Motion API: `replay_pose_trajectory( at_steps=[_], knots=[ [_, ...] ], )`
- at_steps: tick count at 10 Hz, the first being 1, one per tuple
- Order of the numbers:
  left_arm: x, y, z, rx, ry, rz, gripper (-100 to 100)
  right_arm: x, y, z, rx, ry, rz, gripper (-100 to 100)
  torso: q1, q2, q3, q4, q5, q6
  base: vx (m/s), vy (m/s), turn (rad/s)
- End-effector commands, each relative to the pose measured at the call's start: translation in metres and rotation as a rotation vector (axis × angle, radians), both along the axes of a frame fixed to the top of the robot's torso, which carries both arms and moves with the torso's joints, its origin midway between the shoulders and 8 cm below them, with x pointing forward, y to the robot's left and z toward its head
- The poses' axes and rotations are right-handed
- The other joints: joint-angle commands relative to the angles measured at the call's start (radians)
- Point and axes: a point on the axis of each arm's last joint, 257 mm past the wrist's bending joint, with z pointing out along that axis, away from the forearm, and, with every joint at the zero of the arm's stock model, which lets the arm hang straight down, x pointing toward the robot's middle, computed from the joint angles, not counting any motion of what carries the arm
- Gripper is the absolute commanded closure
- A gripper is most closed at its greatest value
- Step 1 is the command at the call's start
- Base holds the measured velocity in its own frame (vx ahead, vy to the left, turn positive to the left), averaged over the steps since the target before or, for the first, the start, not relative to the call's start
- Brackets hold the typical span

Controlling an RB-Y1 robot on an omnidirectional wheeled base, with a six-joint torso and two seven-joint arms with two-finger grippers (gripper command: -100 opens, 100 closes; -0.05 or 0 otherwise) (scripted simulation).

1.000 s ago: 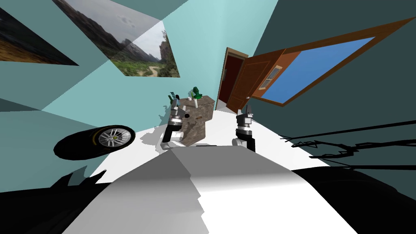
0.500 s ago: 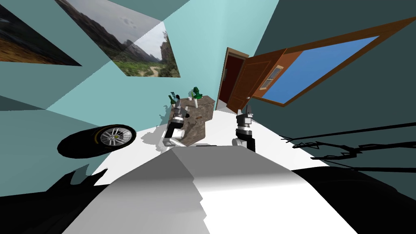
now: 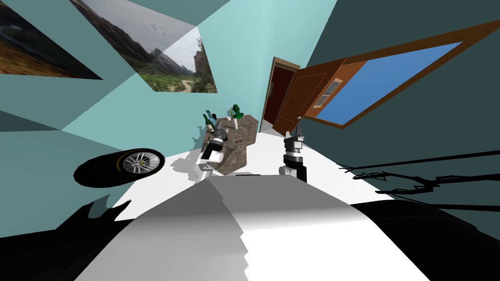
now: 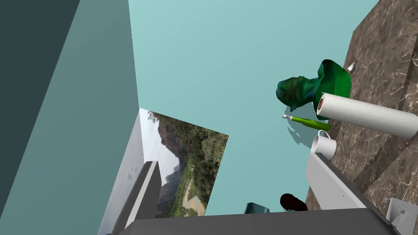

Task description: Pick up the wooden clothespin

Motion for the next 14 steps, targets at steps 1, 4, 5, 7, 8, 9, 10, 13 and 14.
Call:
replay_pose_trajectory(
  at_steps=[1,4,5,7,8,9,10,13,14],
  knots=[
    [0.009,0.0,-0.01,-0.013,0.048,-0.005,-100,0.0,0.0,0.0,0.0,0.0,0.0,0,0.0,0.0,0.0,0.0,0.0,0.0,-0.002,-0.021,0.019],
    [0.025,-0.004,-0.025,-0.04,0.121,-0.019,-100,0.0,0.0,0.0,0.0,0.0,0.0,0,0.0,0.0,0.0,0.0,0.0,0.0,0.001,-0.017,0.02],
    [0.026,-0.004,-0.028,-0.039,0.134,-0.017,-100,0.0,0.0,0.0,0.0,0.0,0.0,0,0.0,0.0,0.0,0.0,0.0,0.0,0.002,-0.01,-0.005],
    [0.04,-0.009,-0.041,-0.066,0.196,-0.032,-100,0.0,0.0,0.0,0.0,0.0,0.0,0,0.0,0.0,0.0,0.0,0.0,0.0,0.006,-0.019,0.027],
    [0.041,-0.009,-0.044,-0.065,0.21,-0.03,-100,0.0,0.0,0.0,0.0,0.0,0.0,0,0.0,0.0,0.0,0.0,0.0,0.0,0.004,-0.01,0.0],
    [0.053,-0.014,-0.05,-0.092,0.246,-0.047,-100,0.0,0.0,0.0,0.0,0.0,0.0,0,0.0,0.0,0.0,0.0,0.0,0.0,0.004,-0.016,0.037],
    [0.054,-0.014,-0.056,-0.09,0.269,-0.044,-100,0.0,0.0,0.0,0.0,0.0,0.0,0,0.0,0.0,0.0,0.0,0.0,0.0,0.006,-0.02,0.019],
    [0.066,-0.02,-0.074,-0.113,0.352,-0.055,-100,0.0,0.0,0.0,0.0,0.0,0.0,0,0.0,-0.001,0.0,0.0,0.0,0.0,0.008,-0.017,0.018],
    [0.066,-0.019,-0.078,-0.111,0.367,-0.052,-100,0.0,0.0,0.0,0.0,0.0,0.0,0,0.0,-0.001,0.0,0.0,0.0,0.0,0.006,-0.01,-0.004]
  ],
)
